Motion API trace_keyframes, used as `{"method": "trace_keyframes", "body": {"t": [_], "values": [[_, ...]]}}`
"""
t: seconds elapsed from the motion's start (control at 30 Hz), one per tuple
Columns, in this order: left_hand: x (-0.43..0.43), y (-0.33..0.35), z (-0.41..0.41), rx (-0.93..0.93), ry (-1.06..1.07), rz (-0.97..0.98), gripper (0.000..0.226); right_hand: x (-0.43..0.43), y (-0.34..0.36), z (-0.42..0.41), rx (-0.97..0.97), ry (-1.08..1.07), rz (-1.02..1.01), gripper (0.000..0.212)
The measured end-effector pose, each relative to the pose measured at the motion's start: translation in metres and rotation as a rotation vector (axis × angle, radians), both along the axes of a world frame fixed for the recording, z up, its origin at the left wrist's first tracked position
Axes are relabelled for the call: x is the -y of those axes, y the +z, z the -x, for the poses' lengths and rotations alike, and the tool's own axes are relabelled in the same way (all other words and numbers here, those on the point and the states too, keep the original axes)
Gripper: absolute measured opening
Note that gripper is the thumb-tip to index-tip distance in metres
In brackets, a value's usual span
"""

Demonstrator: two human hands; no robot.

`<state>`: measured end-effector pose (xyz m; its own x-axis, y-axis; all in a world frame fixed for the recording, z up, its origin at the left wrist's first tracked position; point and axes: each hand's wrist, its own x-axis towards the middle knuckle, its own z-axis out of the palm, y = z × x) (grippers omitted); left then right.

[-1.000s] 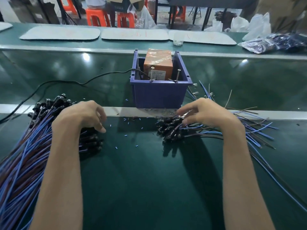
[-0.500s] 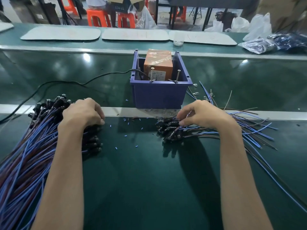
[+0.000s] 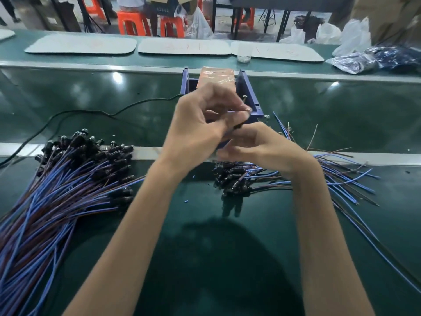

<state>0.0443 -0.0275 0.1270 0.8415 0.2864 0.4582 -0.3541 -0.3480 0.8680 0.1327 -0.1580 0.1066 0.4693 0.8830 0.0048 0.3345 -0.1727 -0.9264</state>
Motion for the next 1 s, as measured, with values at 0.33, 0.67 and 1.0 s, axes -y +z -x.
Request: {"method": "trace_keyframes", "body": {"t": [0.33, 0.67, 1.0], "values": [[-0.029, -0.007, 0.000, -0.255, -0.047, -0.429, 0.043, 0.001, 0.011, -0.004, 0.089, -0.282, -0.387, 0.023], [-0.039, -0.016, -0.002, -0.286, 0.014, -0.589, 0.009, 0.016, 0.029, -0.002, -0.331, -0.317, -0.811, 0.045], [-0.050, -0.023, -0.003, -0.425, -0.001, -0.595, 0.008, 0.007, 0.041, 0.008, -0.496, -0.303, -0.991, 0.045]]}}
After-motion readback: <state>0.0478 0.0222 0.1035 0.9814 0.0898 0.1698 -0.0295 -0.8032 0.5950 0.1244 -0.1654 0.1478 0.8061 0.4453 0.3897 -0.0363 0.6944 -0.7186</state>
